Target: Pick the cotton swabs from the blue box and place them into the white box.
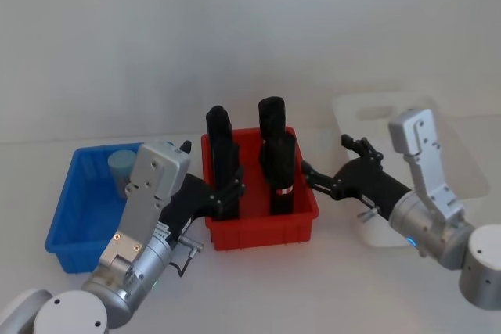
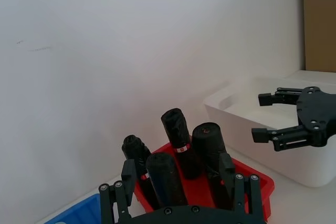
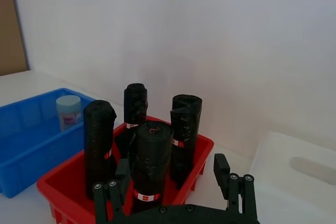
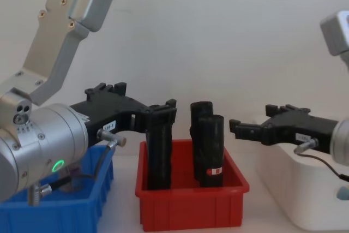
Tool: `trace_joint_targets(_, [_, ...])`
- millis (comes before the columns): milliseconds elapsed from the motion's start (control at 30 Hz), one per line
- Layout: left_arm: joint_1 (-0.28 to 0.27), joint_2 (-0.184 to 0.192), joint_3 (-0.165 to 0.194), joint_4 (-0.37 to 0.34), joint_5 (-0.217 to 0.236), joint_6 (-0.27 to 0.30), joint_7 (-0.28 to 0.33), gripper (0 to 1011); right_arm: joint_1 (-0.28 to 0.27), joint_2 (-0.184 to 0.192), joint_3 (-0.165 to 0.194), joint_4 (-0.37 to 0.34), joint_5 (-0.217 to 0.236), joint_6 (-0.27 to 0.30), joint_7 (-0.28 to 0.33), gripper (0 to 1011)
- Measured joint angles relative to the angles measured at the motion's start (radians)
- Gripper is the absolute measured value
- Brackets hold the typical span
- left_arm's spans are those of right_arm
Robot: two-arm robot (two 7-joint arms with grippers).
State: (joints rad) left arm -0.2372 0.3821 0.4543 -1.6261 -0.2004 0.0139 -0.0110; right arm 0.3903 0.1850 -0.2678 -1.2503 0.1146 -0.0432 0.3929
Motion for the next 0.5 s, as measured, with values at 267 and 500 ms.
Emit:
trace_joint_targets(267, [0.0, 0.0, 0.0, 0.0, 0.0, 0.0, 0.0, 1004, 0.125, -0.054, -0.02, 0.195, -0.037, -0.049, 0.061, 1001])
trace_joint_targets(500, [0.0, 0.0, 0.0, 0.0, 0.0, 0.0, 0.0, 1004, 0.25, -0.107, -0.039, 0.411, -0.057, -0.107, 0.097, 1002])
